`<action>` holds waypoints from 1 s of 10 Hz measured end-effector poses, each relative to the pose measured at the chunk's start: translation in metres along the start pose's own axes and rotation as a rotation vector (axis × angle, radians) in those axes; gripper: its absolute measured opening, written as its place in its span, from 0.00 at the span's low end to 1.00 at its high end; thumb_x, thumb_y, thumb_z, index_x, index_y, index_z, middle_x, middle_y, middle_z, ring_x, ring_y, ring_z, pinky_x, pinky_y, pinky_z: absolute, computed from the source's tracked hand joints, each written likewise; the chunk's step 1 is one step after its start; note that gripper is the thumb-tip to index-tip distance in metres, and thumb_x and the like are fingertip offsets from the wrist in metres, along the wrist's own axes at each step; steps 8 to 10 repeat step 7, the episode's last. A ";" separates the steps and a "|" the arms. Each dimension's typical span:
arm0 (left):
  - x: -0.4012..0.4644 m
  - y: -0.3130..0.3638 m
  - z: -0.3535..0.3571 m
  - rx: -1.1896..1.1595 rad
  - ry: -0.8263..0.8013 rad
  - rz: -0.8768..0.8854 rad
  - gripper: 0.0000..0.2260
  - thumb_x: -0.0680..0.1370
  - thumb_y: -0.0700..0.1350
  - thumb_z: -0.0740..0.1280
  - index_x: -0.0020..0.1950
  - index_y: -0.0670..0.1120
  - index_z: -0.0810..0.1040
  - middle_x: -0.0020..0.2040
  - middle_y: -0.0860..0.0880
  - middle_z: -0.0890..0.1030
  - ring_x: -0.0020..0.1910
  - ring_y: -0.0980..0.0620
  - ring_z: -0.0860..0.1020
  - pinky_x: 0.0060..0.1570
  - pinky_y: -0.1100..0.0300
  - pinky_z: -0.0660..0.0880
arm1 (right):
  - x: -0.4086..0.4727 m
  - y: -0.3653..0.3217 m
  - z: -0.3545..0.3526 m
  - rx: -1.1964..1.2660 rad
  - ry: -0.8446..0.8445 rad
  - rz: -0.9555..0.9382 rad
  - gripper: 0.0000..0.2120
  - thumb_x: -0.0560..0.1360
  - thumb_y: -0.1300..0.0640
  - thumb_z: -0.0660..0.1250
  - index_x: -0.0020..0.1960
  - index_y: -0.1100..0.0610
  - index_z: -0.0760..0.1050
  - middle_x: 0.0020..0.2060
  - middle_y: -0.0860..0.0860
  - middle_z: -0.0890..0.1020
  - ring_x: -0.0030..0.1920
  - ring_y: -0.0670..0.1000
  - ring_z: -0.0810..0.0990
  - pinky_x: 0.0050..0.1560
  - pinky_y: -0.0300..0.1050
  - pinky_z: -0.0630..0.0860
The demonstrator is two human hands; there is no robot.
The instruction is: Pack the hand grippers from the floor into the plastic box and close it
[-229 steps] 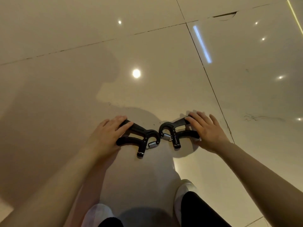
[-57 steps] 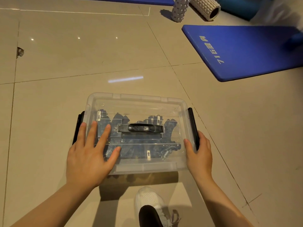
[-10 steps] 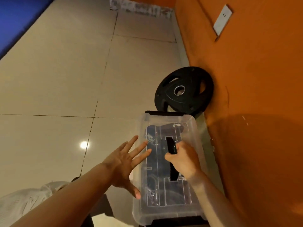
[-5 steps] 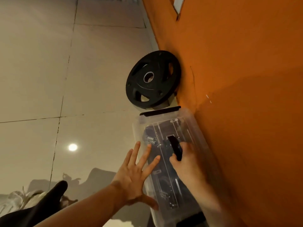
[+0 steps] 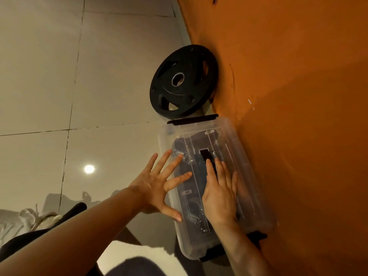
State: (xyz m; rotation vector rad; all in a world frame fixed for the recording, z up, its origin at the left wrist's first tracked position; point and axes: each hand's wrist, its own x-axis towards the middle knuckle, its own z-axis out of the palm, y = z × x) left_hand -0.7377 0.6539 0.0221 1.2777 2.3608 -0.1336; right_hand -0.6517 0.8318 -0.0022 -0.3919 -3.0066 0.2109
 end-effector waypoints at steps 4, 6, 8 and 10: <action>-0.001 0.009 -0.026 0.210 -0.079 -0.114 0.42 0.69 0.76 0.46 0.74 0.59 0.31 0.74 0.46 0.29 0.72 0.40 0.29 0.66 0.35 0.29 | 0.017 -0.003 0.003 0.002 -0.008 0.065 0.31 0.71 0.60 0.68 0.72 0.54 0.64 0.71 0.55 0.67 0.72 0.57 0.63 0.68 0.63 0.60; -0.094 0.036 -0.046 0.083 0.040 -0.159 0.32 0.78 0.62 0.56 0.77 0.56 0.45 0.78 0.47 0.49 0.76 0.46 0.52 0.72 0.47 0.51 | 0.025 0.002 -0.031 0.089 -0.271 0.039 0.23 0.82 0.50 0.49 0.76 0.48 0.53 0.76 0.48 0.54 0.76 0.52 0.49 0.74 0.58 0.45; -0.141 0.044 -0.064 -0.097 0.123 -0.368 0.29 0.79 0.61 0.56 0.76 0.54 0.52 0.75 0.49 0.60 0.68 0.49 0.68 0.62 0.56 0.70 | 0.020 0.007 -0.063 0.097 -0.416 -0.008 0.27 0.81 0.45 0.51 0.77 0.48 0.49 0.77 0.49 0.48 0.76 0.55 0.49 0.74 0.58 0.49; -0.141 0.044 -0.064 -0.097 0.123 -0.368 0.29 0.79 0.61 0.56 0.76 0.54 0.52 0.75 0.49 0.60 0.68 0.49 0.68 0.62 0.56 0.70 | 0.020 0.007 -0.063 0.097 -0.416 -0.008 0.27 0.81 0.45 0.51 0.77 0.48 0.49 0.77 0.49 0.48 0.76 0.55 0.49 0.74 0.58 0.49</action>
